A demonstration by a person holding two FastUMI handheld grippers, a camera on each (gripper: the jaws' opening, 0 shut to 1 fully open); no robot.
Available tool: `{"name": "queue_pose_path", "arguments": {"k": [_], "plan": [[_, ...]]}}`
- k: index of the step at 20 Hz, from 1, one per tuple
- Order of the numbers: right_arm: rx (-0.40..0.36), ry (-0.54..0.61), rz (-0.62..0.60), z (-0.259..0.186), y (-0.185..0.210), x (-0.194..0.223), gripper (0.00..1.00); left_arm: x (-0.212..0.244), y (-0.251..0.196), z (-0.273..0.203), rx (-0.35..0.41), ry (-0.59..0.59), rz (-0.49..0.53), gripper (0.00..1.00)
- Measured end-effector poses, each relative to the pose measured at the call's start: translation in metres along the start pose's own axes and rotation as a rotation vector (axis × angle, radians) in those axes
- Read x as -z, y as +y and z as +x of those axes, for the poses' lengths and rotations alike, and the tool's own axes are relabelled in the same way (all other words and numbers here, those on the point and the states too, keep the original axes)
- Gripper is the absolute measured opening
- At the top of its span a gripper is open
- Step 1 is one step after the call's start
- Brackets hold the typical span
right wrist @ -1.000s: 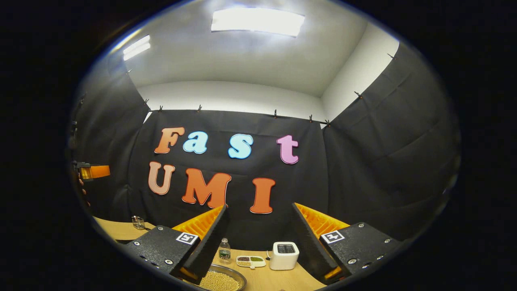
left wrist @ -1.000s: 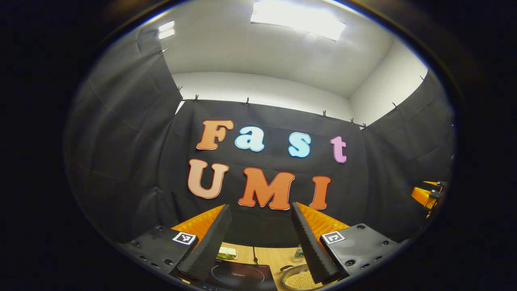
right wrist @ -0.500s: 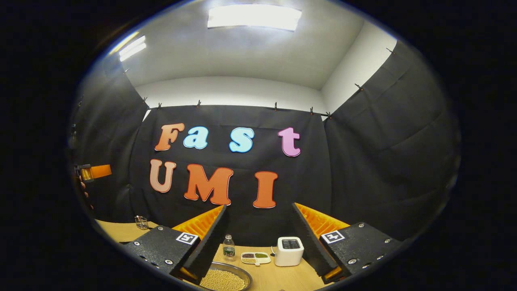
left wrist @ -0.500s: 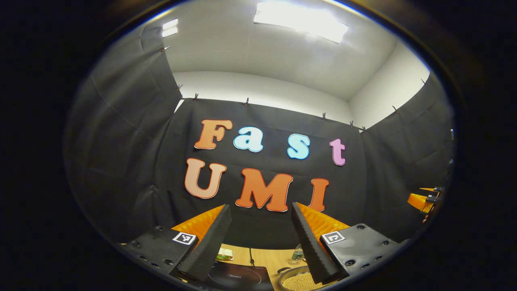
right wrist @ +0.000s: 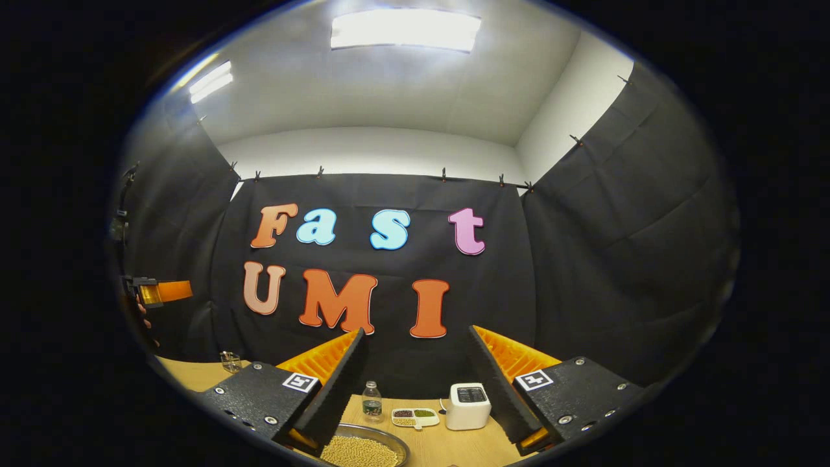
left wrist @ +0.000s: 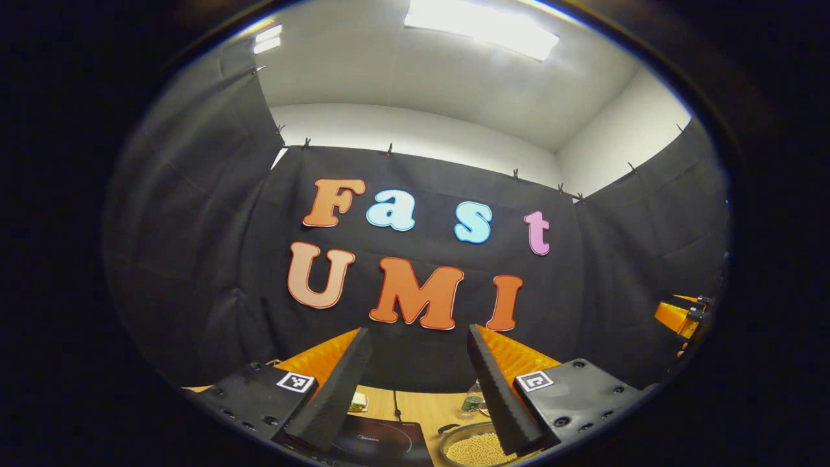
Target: First push the handle of the pot to place it horizontally, then grasp the pot with both hands and set it on the induction cooktop.
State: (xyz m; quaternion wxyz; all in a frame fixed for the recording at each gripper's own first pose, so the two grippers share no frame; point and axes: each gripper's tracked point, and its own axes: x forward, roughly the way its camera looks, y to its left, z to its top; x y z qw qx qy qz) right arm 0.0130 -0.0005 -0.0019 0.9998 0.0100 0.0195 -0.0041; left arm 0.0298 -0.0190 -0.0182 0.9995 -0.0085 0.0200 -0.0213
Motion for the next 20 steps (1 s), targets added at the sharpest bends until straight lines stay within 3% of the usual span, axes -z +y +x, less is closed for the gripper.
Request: {"name": "queue_pose_path", "arguments": {"k": [13, 20], "plan": [[-0.012, 0.037, 0.03, 0.002, -0.002, 0.014, 0.95, 0.017, -0.013, 0.004, 0.008, 0.024, 0.029, 0.97], [-0.042, 0.153, 0.052, -0.001, 0.016, 0.056, 0.95, 0.027, 0.003, 0.002, -0.021, 0.029, 0.043, 0.98]]}}
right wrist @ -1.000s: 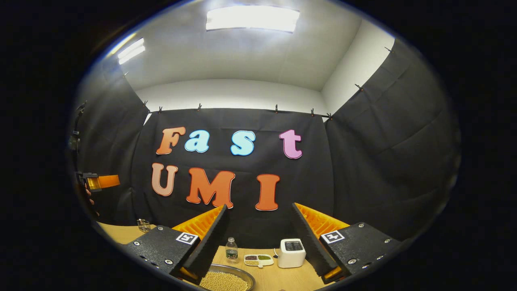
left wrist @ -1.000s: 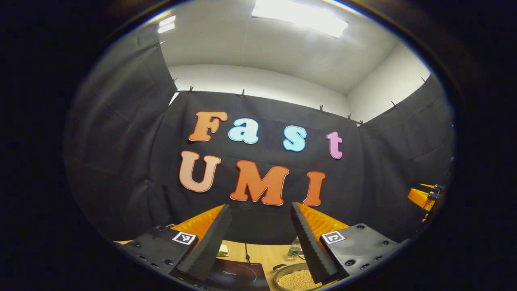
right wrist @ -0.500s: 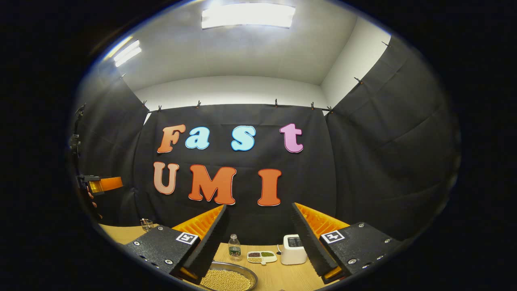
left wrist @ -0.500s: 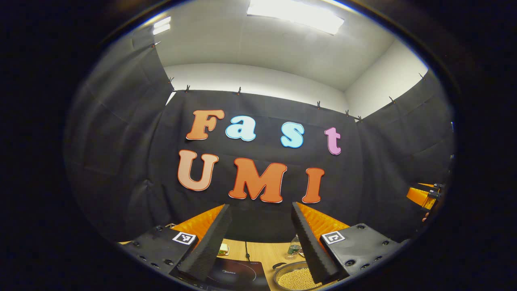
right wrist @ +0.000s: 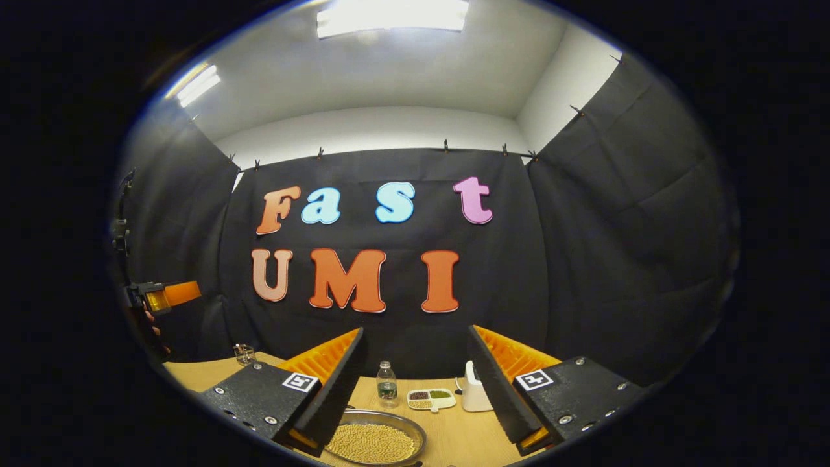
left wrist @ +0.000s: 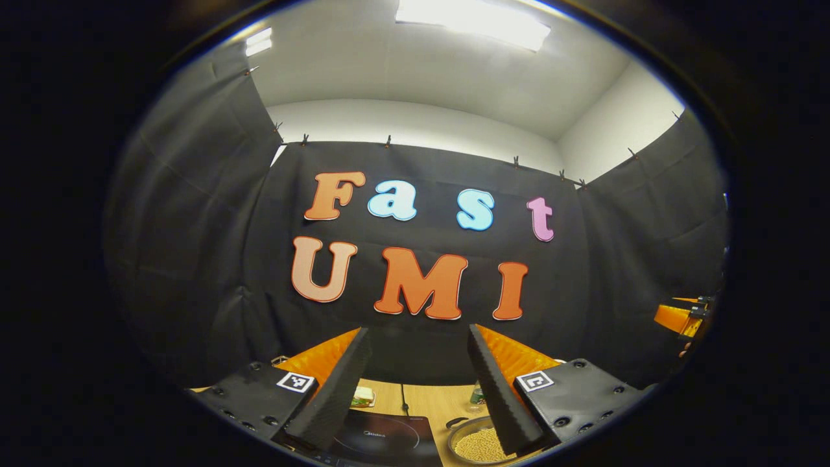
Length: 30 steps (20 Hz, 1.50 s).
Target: First push the handle of the pot to place it horizontally, then grasp the pot with both hands and set it on the induction cooktop.
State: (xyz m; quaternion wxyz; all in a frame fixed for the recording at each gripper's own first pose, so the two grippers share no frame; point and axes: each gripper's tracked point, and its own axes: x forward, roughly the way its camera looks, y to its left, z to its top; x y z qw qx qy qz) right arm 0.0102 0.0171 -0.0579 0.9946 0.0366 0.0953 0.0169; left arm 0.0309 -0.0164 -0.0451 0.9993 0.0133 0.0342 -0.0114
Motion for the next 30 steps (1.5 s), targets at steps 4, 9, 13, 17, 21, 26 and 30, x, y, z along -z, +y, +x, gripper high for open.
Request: {"name": "queue_pose_path", "arguments": {"k": [4, 9, 13, 17, 21, 26, 30], "plan": [[-0.009, 0.114, 0.005, 0.002, 0.008, 0.039, 0.95, 0.01, 0.002, -0.001, 0.001, 0.007, 0.014, 0.97], [-0.059, 0.26, 0.033, 0.001, 0.031, 0.095, 0.89, 0.022, 0.005, -0.003, 0.001, 0.009, 0.051, 0.98], [-0.112, 0.388, 0.145, -0.005, 0.054, 0.136, 0.58, 0.031, 0.009, 0.0, 0.006, 0.013, 0.044, 0.98], [-0.122, 0.502, 0.175, -0.015, 0.061, 0.182, 0.3, 0.04, 0.02, 0.005, -0.005, 0.03, 0.027, 0.98], [-0.127, 0.679, 0.277, -0.033, 0.073, 0.237, 0.12, 0.043, 0.029, 0.009, -0.023, 0.036, 0.026, 0.97], [-0.101, 0.853, 0.404, -0.05, 0.083, 0.284, 0.0, 0.048, 0.033, 0.013, -0.029, 0.047, 0.031, 0.98], [-0.146, 0.976, 0.463, -0.069, 0.097, 0.307, 0.0, 0.049, 0.032, 0.014, -0.031, 0.049, 0.025, 0.98]]}}
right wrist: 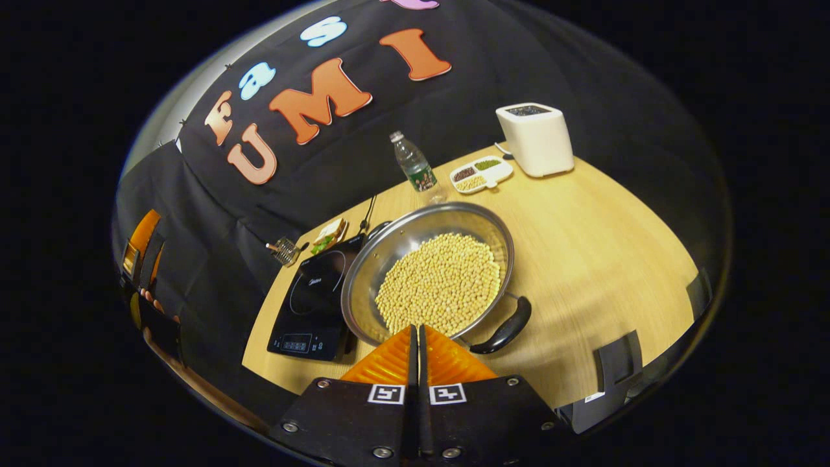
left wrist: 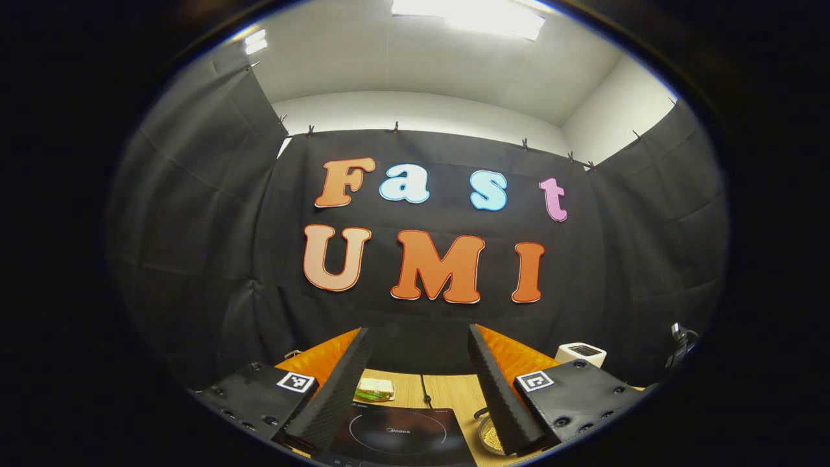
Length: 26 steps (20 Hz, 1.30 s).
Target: First push the handle of the pot to place it horizontally, then grasp the pot with both hands and set it on the induction cooktop.
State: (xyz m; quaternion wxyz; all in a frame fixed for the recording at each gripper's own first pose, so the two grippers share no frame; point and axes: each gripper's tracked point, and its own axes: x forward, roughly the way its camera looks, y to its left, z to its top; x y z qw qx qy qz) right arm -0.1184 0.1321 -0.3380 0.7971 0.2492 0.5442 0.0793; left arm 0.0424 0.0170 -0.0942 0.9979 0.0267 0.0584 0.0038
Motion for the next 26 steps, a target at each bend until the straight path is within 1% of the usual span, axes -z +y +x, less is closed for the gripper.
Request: {"name": "queue_pose_path", "arguments": {"k": [2, 5, 9, 13, 16, 19, 22, 24, 26], "plan": [[-0.028, 0.065, 0.01, 0.003, 0.002, 0.019, 0.0, -0.001, -0.001, 0.001, 0.004, -0.001, -0.001, 0.98], [-0.009, 0.154, 0.027, 0.012, -0.008, 0.041, 0.0, 0.002, -0.002, 0.002, 0.004, 0.002, 0.008, 0.97], [0.009, 0.226, 0.033, 0.026, -0.008, 0.052, 0.0, 0.005, -0.006, 0.004, 0.005, 0.014, 0.023, 0.98], [0.022, 0.317, 0.045, 0.044, -0.012, 0.066, 0.0, 0.001, -0.009, -0.001, 0.001, 0.006, 0.075, 0.98], [0.028, 0.343, 0.068, 0.05, -0.016, 0.062, 0.0, -0.004, -0.014, -0.008, 0.011, -0.017, 0.107, 0.98], [0.048, 0.327, 0.079, 0.055, -0.027, 0.045, 0.0, -0.006, -0.013, -0.012, 0.015, -0.032, 0.147, 0.97], [0.026, 0.35, 0.118, 0.057, -0.027, 0.042, 0.0, -0.004, -0.004, -0.015, 0.007, -0.036, 0.164, 0.98], [0.073, 0.329, 0.123, 0.063, -0.043, 0.039, 0.0, 0.002, 0.003, -0.013, -0.004, -0.025, 0.162, 0.97], [0.081, 0.331, 0.151, 0.063, -0.046, 0.035, 0.0, 0.015, 0.012, -0.01, -0.015, 0.009, 0.152, 0.97]]}}
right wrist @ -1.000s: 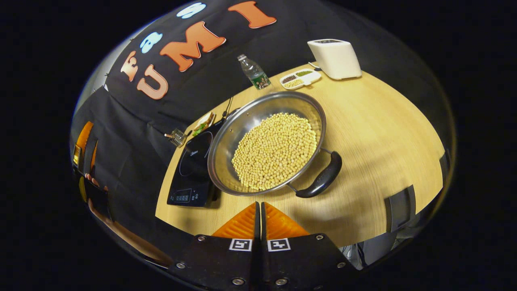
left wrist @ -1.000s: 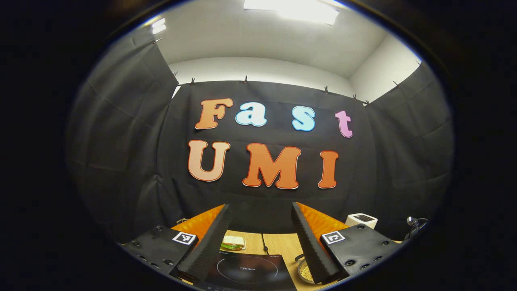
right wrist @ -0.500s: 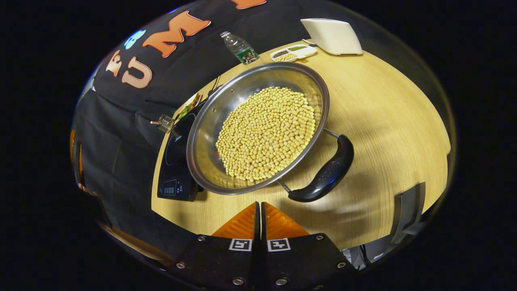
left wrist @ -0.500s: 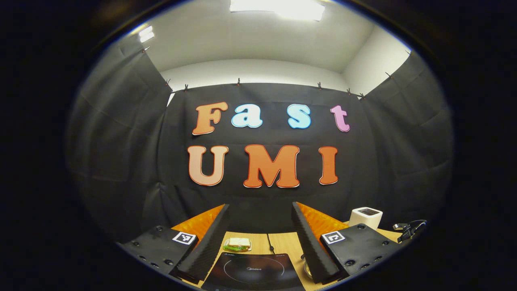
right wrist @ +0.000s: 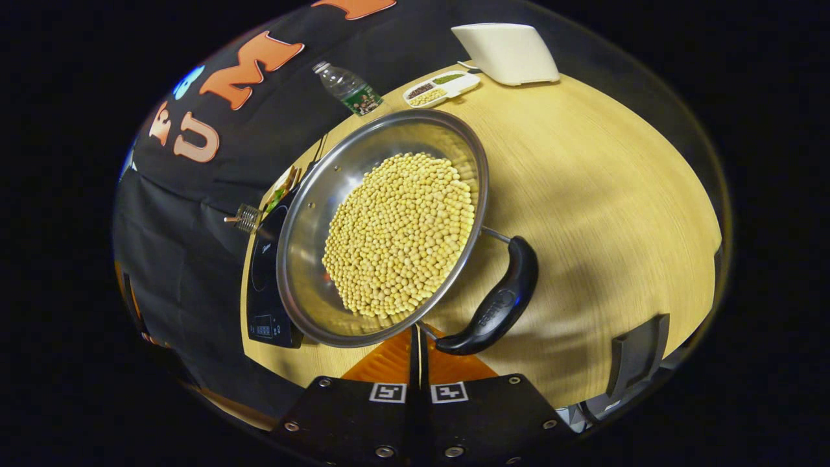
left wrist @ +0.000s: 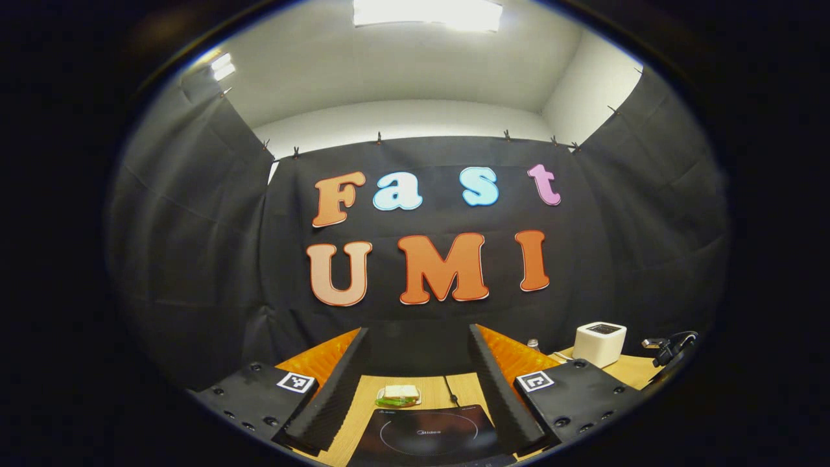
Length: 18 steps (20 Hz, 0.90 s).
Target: First push the handle of the pot to place it horizontally, then grasp the pot with both hands and set it on the induction cooktop.
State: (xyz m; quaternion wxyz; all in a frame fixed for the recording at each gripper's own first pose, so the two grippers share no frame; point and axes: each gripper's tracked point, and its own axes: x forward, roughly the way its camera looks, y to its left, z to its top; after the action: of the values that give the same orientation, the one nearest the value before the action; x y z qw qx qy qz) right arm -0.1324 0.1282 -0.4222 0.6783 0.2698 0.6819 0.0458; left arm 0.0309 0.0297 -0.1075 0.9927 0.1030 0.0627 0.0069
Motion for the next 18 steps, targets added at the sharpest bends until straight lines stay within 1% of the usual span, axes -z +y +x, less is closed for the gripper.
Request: {"name": "queue_pose_path", "arguments": {"k": [2, 4, 5, 8, 10, 12, 14, 15, 16, 18], "plan": [[0.022, -0.016, -0.003, 0.0, -0.007, -0.008, 0.0, 0.009, 0.01, 0.002, -0.024, 0.031, 0.009, 0.98], [0.046, -0.044, -0.013, 0.0, -0.015, -0.017, 0.0, 0.015, 0.027, 0.001, -0.065, 0.05, 0.038, 0.98], [0.051, -0.045, -0.007, 0.001, -0.018, -0.022, 0.0, 0.018, 0.032, 0.002, -0.078, 0.056, 0.041, 0.99], [0.091, -0.066, 0.004, 0.002, -0.028, -0.033, 0.0, 0.025, 0.046, 0.002, -0.109, 0.077, 0.038, 0.99], [0.122, -0.095, 0.009, 0.006, -0.036, -0.045, 0.0, 0.03, 0.051, 0.0, -0.118, 0.086, 0.043, 0.98], [0.136, -0.094, 0.03, 0.008, -0.039, -0.049, 0.0, 0.034, 0.055, -0.001, -0.127, 0.102, 0.057, 0.98], [0.157, -0.112, 0.037, 0.008, -0.044, -0.057, 0.0, 0.036, 0.059, 0.001, -0.136, 0.109, 0.066, 0.99], [0.169, -0.12, 0.04, 0.008, -0.047, -0.061, 0.0, 0.035, 0.059, 0.001, -0.137, 0.111, 0.068, 0.98], [0.179, -0.127, 0.046, 0.009, -0.049, -0.064, 0.0, 0.035, 0.059, 0.0, -0.138, 0.111, 0.07, 0.99], [0.188, -0.138, 0.069, 0.01, -0.052, -0.072, 0.0, 0.035, 0.06, 0.0, -0.135, 0.111, 0.076, 0.99]]}}
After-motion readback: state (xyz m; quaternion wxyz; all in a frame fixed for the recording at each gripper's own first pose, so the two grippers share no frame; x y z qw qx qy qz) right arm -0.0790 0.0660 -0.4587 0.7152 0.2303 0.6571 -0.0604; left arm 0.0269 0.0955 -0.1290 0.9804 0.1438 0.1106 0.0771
